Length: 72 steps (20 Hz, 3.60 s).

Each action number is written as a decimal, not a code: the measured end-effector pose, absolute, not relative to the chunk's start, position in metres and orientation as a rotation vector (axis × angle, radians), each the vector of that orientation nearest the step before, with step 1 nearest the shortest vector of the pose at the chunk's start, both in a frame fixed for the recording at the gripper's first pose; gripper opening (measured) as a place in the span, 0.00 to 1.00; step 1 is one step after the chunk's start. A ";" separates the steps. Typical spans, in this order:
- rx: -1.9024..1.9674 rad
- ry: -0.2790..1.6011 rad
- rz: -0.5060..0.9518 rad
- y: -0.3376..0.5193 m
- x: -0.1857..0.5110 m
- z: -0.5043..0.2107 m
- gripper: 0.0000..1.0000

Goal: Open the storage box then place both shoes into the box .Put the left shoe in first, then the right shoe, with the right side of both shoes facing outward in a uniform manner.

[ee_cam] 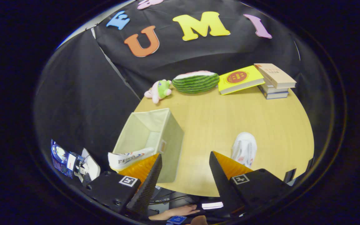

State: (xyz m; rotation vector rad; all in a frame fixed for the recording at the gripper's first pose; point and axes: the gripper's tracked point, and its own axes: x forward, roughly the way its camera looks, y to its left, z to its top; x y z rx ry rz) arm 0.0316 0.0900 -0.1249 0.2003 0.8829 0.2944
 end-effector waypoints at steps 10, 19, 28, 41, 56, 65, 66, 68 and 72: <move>0.232 1.186 0.077 -0.035 0.012 -0.270 0.94; 0.407 1.303 0.090 -0.019 0.017 -0.316 0.79; 0.504 1.292 0.072 -0.021 0.023 -0.320 0.23; 0.683 1.189 0.204 -0.017 0.032 -0.301 0.08; 0.559 1.189 0.364 -0.024 0.039 -0.304 0.08; 0.568 1.229 0.268 -0.019 0.033 -0.307 0.30; 0.567 1.224 0.283 -0.020 0.034 -0.306 0.37; 0.562 1.206 0.308 -0.019 0.037 -0.307 0.48; 0.511 1.184 0.334 -0.026 0.038 -0.310 0.71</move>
